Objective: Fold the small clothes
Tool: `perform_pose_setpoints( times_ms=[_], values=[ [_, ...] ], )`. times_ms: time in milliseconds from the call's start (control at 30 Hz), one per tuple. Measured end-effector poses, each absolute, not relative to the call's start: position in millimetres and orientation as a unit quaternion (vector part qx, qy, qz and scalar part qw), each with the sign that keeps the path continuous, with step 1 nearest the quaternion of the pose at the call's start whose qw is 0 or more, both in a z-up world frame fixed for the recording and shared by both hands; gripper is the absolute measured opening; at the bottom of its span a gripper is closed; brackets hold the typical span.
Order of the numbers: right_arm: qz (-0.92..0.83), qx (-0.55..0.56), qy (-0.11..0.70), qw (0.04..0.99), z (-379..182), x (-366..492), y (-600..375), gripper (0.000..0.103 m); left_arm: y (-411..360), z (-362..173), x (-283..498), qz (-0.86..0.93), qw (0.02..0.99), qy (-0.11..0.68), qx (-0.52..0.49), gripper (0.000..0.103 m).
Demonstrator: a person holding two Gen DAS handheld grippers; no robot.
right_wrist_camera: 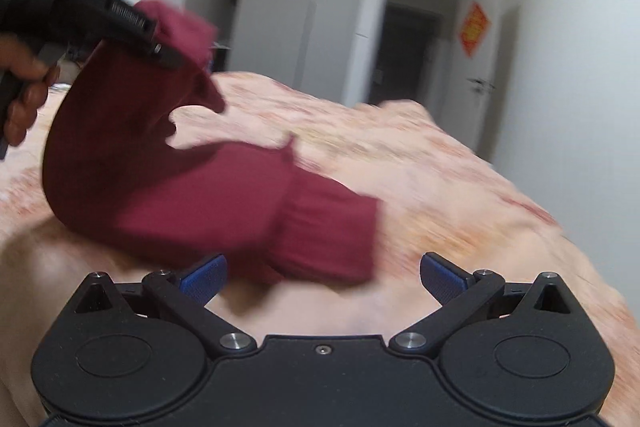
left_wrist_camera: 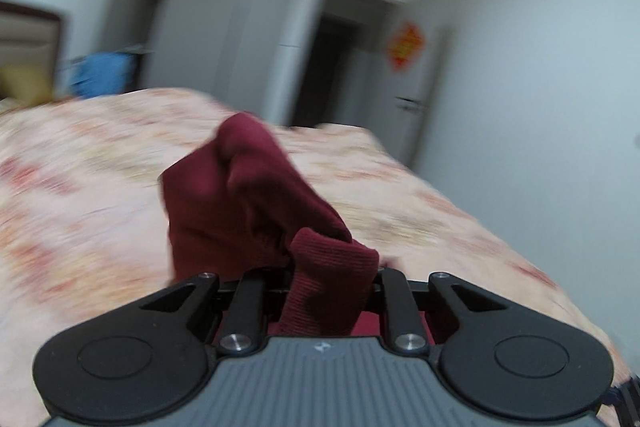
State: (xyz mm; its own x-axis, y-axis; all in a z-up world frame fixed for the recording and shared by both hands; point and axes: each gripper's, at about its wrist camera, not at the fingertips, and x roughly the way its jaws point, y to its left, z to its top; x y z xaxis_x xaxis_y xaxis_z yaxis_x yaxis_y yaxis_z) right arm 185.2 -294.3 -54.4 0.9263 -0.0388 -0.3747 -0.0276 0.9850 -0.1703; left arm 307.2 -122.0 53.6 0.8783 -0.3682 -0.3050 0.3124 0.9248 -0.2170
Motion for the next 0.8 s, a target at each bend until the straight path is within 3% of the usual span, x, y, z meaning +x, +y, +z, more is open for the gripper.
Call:
perform_pose_setpoints(
  times_ms=[233, 467, 533, 600, 733, 800],
  values=[
    [-0.079, -0.039, 0.226, 0.97, -72, 160, -342, 0.103, -223, 22, 304, -0.286, 0.926, 0.244, -0.025, 0.019],
    [-0.09, -0.019, 0.235, 0.968, -78, 155, -350, 0.103, -221, -8, 305, -0.283, 0.91, 0.297, -0.055, 0.024],
    [-0.089, -0.013, 0.235, 0.968, -78, 157, -349, 0.103, -212, -7, 306, -0.291, 0.906, 0.3, -0.063, 0.036],
    [-0.088, -0.008, 0.233, 0.969, -77, 157, -347, 0.103, -207, -4, 308, -0.307, 0.898, 0.302, -0.085, 0.065],
    [-0.083, 0.0, 0.232, 0.969, -76, 156, -341, 0.103, -201, -3, 303, -0.317, 0.892, 0.305, -0.109, 0.073],
    [-0.08, 0.003, 0.233, 0.969, -75, 155, -339, 0.103, -195, 0, 300, -0.315, 0.892, 0.302, -0.123, 0.085]
  ],
)
